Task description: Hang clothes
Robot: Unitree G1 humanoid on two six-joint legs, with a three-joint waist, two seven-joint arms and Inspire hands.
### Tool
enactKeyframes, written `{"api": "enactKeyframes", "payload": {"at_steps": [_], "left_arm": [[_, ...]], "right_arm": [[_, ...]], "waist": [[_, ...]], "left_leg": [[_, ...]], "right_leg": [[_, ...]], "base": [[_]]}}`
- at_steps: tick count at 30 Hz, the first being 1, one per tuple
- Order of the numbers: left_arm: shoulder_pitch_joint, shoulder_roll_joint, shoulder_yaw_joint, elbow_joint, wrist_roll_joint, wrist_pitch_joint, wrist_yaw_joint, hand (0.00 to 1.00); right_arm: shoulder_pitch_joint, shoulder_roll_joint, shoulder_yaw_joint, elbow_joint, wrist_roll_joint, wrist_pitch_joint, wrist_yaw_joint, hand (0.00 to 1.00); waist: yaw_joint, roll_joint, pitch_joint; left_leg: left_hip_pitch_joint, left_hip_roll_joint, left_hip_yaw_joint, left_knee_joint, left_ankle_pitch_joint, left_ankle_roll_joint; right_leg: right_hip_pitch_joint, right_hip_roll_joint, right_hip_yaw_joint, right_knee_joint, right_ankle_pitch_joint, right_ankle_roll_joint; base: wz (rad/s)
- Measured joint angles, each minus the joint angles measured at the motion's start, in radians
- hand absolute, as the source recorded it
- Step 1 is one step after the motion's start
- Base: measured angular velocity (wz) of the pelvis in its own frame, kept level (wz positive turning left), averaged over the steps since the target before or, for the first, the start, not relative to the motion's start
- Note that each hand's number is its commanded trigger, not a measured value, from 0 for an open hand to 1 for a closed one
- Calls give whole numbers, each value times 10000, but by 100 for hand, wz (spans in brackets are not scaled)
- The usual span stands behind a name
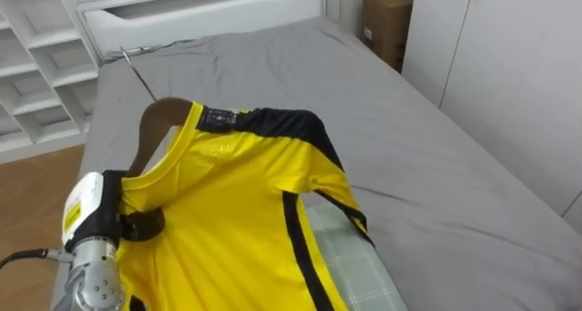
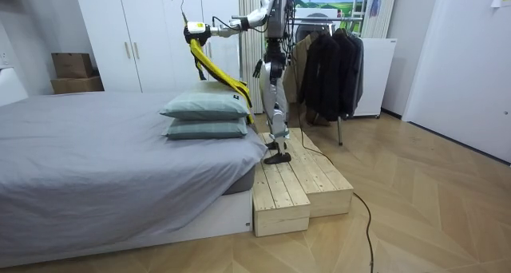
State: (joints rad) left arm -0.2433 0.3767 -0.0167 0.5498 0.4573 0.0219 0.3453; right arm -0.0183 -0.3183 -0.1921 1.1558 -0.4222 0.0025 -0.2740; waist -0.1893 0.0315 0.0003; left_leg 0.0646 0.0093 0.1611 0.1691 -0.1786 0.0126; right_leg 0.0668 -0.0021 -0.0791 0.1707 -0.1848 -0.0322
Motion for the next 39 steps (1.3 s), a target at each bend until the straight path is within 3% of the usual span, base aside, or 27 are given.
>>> {"api": "enactKeyframes", "payload": {"at_steps": [5, 13, 18, 28, 39], "left_arm": [[226, 379, -7, -689, 783, 9, 7, 100], [336, 390, -603, -1861, 1062, 37, -27, 100], [413, 389, -833, -2054, 1271, 336, -158, 100], [450, 355, -1593, -2632, 1886, 413, -255, 100], [786, 322, -1868, -3758, 2130, 427, -333, 100]], "right_arm": [[8, -145, -284, -2121, -1220, -29, -872, 0], [130, -157, -156, -5650, -3013, 7, -1375, 0], [337, -108, 539, -7337, -4215, 117, -1472, 0], [354, -134, 1796, -8755, -4945, 182, -1717, 0], [315, -329, 2413, -9688, -5275, 209, -1570, 0]], "waist": [[62, -37, -14], [323, -33, -22], [364, -23, -25], [613, 66, -10], [878, 122, 10]], "left_leg": [[1, -5, -32, -21, 0, 0], [69, 0, -21, -38, -2, -1], [86, -10, -7, -60, -1, -1], [152, -24, 26, -58, -1, -1], [141, -3, 42, -51, 0, 0]], "right_leg": [[7, -2, -49, 18, 4, -1], [-8, -21, -50, 166, 44, 8], [-13, -41, -44, 163, 44, 8], [30, -68, -29, 174, 58, 33], [7, -40, -3, 158, 57, 33]], "base": [[2], [1], [0], [-1], [-1]]}}
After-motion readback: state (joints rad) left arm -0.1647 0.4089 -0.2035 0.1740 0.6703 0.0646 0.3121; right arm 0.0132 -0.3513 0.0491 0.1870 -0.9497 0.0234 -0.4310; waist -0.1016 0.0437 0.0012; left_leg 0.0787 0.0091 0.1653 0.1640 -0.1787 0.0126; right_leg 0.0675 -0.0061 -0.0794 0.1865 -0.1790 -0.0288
